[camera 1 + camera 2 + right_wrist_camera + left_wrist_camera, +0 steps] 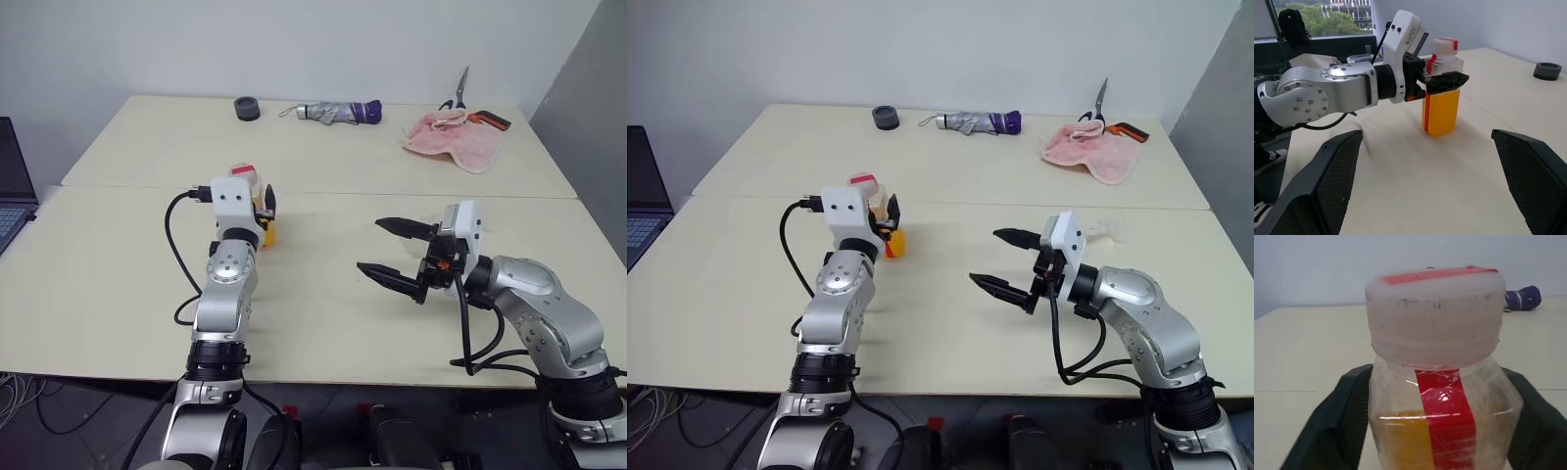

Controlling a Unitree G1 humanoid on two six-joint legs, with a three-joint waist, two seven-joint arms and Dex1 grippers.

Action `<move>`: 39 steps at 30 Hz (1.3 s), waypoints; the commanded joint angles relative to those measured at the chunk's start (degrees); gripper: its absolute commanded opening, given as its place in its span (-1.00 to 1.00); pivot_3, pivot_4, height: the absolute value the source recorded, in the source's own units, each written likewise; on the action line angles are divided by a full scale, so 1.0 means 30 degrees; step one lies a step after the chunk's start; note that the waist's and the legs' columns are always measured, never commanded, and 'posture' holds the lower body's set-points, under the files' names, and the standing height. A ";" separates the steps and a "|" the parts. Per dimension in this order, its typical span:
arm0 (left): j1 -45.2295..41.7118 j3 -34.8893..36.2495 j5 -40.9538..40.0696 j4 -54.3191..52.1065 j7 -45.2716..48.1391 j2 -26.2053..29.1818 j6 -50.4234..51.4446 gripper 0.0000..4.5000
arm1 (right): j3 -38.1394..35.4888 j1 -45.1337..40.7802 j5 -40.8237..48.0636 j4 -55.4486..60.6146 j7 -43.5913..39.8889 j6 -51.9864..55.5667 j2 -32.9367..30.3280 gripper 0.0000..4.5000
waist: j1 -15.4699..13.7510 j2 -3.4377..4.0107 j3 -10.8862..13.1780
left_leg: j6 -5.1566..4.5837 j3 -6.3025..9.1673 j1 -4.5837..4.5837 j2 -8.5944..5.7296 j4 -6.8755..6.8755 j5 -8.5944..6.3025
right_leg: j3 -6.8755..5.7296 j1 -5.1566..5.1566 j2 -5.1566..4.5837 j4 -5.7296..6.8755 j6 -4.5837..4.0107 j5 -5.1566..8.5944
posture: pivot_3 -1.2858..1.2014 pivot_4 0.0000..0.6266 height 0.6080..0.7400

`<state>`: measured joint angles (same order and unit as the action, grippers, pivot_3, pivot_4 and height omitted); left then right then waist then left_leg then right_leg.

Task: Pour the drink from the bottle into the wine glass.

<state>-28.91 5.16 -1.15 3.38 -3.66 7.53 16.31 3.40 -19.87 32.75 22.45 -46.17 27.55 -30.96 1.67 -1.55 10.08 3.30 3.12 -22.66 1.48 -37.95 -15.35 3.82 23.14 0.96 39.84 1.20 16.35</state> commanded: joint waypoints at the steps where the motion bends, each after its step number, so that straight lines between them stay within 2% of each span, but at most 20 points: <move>1: -0.0329 -0.0068 0.0280 -0.0404 -0.0003 0.0123 -0.0033 0.02 | -0.0503 -0.0151 0.0370 0.0599 -0.0015 0.0038 -0.0007 1.00 | 0.0001 0.0000 0.0000 | 0.0000 0.0001 0.0000 0.0000 0.0000 0.0000 | -0.0001 0.0000 0.0000 0.0000 0.0000 0.0000 | 0.03 -0.52 1.00; 3: -0.0261 -0.0085 0.0288 -0.0477 -0.0015 0.0128 -0.0026 -0.17 | -0.0515 -0.0173 0.0379 0.0601 -0.0018 0.0075 0.0015 1.00 | 0.0009 0.0000 0.0000 | 0.0000 -0.0002 0.0003 0.0001 0.0000 0.0000 | 0.0002 0.0000 0.0000 0.0000 0.0000 0.0000 | 0.03 -0.52 1.00; 9: 0.0290 -0.0015 0.0361 -0.1125 0.0122 0.0392 -0.0235 -0.19 | -0.0497 -0.0151 0.0290 0.0658 -0.0043 -0.0047 0.0042 1.00 | 0.0011 0.0000 0.0000 | 0.0000 -0.0003 0.0002 0.0002 0.0000 0.0000 | 0.0002 0.0001 0.0000 0.0001 0.0000 0.0000 | 0.03 -0.52 1.00; 13: 0.1014 -0.0157 0.0110 -0.1738 0.1390 0.1168 -0.0635 -0.19 | -0.0389 0.0048 -0.0376 0.0608 -0.0055 -0.0677 -0.0067 1.00 | 0.0054 0.0001 0.0000 | 0.0001 -0.0007 0.0006 0.0010 0.0004 0.0000 | 0.0008 0.0006 0.0001 0.0005 -0.0001 0.0000 | 0.03 -0.52 1.00; 17: 0.1619 -0.0221 -0.1895 -0.2575 0.4478 0.1887 -0.0028 -0.19 | -0.0820 0.0623 -0.0643 0.0703 0.0312 -0.0996 -0.0083 1.00 | 0.0021 0.0002 0.0000 | 0.0002 -0.0002 0.0002 0.0010 0.0004 0.0001 | 0.0001 0.0008 0.0000 0.0004 -0.0001 0.0000 | 0.03 -0.52 1.00; 24: 0.1726 -0.0673 -0.3822 -0.2715 0.8704 0.2979 -0.0104 -0.19 | -0.1935 0.2011 -0.1350 0.1077 0.1115 -0.1428 -0.0476 1.00 | -0.0068 0.0001 0.0000 | 0.0001 0.0005 -0.0012 0.0005 -0.0002 0.0001 | -0.0006 0.0007 -0.0014 -0.0001 0.0002 0.0002 | 0.03 -0.52 1.00; 32: 0.1091 -0.2419 -0.5445 -0.2232 1.4505 0.3958 -0.0626 -0.19 | -0.2750 0.3571 -0.2563 0.2399 0.3414 -0.1968 0.0034 1.00 | -0.0058 0.0001 0.0000 | 0.0001 0.0021 -0.0022 0.0001 0.0000 0.0001 | -0.0021 0.0009 -0.0005 -0.0011 0.0002 0.0003 | 0.03 -0.52 1.00; 35: 0.0653 -0.3377 -0.5741 -0.1680 1.6958 0.4220 -0.1022 -0.19 | -0.3394 0.4211 -0.1825 0.3507 0.4216 -0.1125 0.0320 1.00 | -0.0045 0.0004 0.0002 | 0.0001 0.0014 -0.0021 -0.0008 0.0001 0.0001 | -0.0016 0.0009 -0.0002 -0.0014 0.0004 0.0004 | 0.03 -0.52 1.00; 39: -0.0430 -0.4280 -0.5616 -0.0220 1.9312 0.4154 -0.1913 -0.19 | -0.4087 0.4788 0.0553 0.5223 0.4090 0.0860 -0.0272 1.00 | -0.0038 0.0006 0.0002 | -0.0001 0.0013 -0.0022 -0.0012 -0.0002 0.0000 | -0.0015 0.0009 0.0002 -0.0018 0.0005 0.0005 | 0.03 -0.52 1.00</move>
<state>-28.61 -6.80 -17.04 2.65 51.53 20.10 12.76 -7.01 -5.44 31.05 34.42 -33.79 28.38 -31.04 1.55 -1.53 10.09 3.30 3.15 -22.72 1.43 -37.95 -15.35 3.78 23.17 0.97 39.79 1.22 16.37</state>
